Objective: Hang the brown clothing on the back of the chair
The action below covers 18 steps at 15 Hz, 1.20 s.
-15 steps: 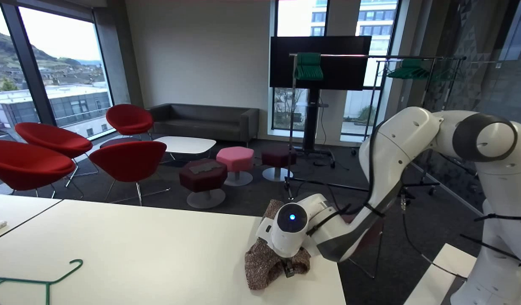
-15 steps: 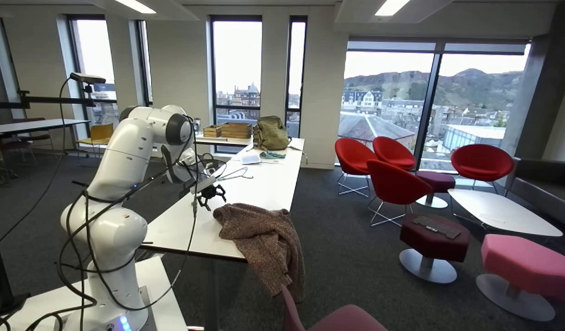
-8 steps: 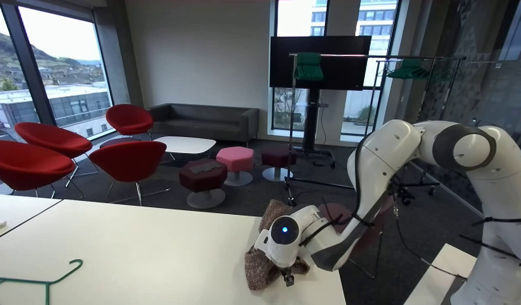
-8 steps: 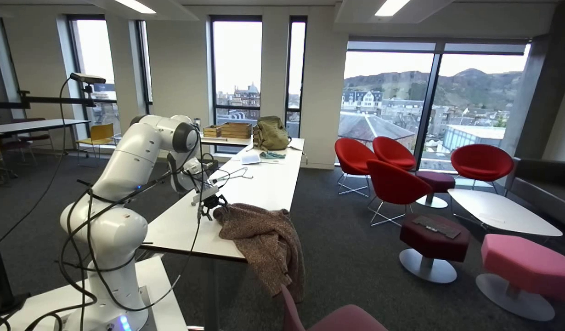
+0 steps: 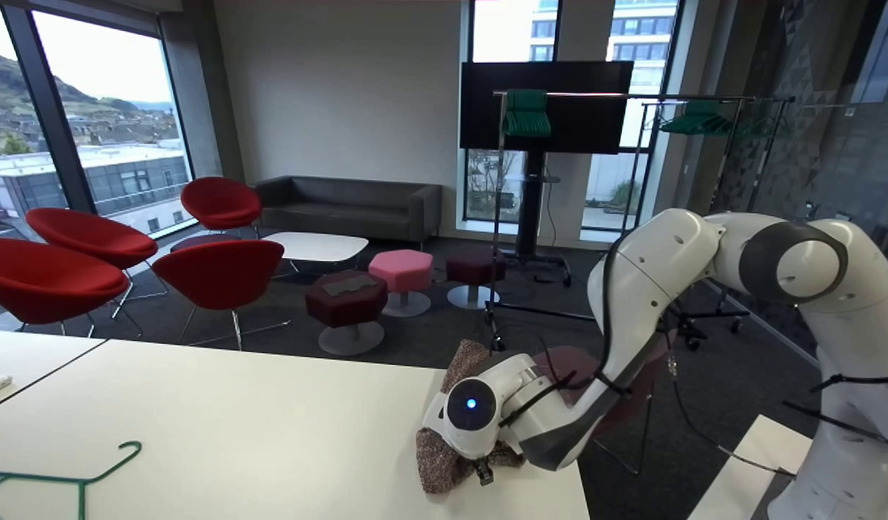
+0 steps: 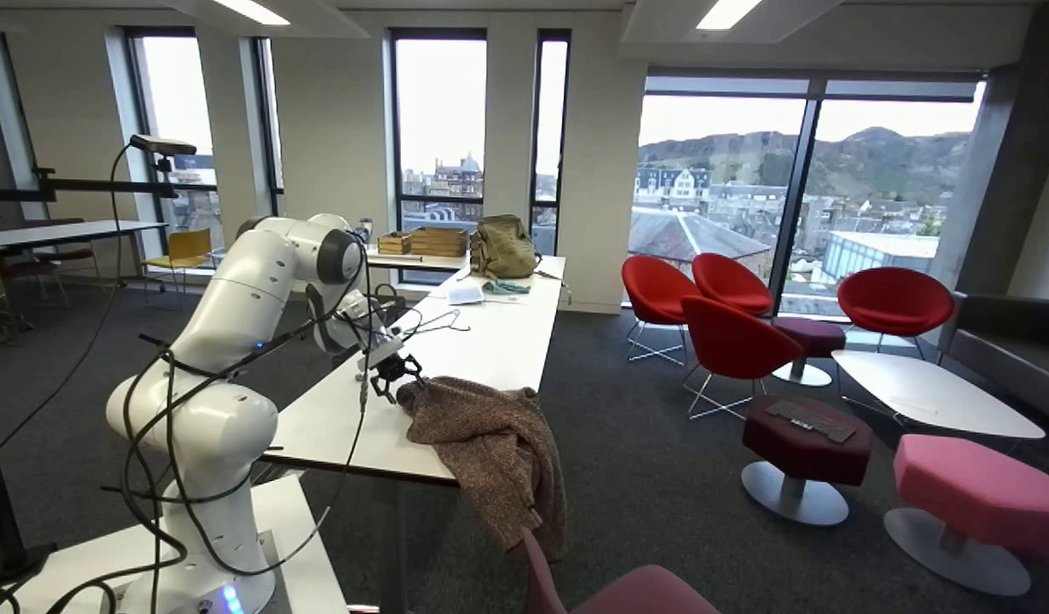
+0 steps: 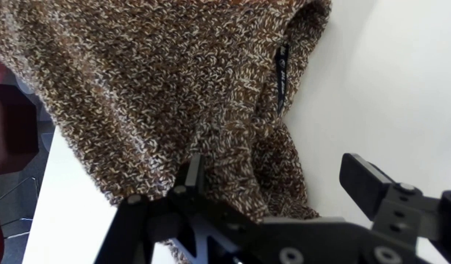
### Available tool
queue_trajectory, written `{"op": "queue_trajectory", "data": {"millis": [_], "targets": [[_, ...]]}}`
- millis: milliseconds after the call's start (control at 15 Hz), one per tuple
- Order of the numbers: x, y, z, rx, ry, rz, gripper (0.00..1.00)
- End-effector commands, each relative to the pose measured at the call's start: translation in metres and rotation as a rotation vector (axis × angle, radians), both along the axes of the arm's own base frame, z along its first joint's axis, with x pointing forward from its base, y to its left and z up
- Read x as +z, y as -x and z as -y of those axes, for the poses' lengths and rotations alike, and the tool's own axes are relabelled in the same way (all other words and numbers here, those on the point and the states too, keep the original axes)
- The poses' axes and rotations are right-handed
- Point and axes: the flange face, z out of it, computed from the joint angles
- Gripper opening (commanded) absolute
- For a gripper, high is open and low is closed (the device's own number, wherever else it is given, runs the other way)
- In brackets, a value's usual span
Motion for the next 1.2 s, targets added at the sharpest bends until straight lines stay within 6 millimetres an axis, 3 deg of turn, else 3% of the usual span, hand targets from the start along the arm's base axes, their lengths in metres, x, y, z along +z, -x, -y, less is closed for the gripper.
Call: {"op": "queue_trajectory", "data": {"millis": [0,1000,1067,1133], "targets": [[0.009,-0.008,-0.003,0.009,0.051,0.048,1.00],[0.029,-0.020,-0.012,0.073,-0.008,0.152,1.00],[0.030,-0.021,-0.011,0.075,-0.015,0.154,0.75],[0.030,-0.021,-0.011,0.077,-0.018,0.153,0.72]]}}
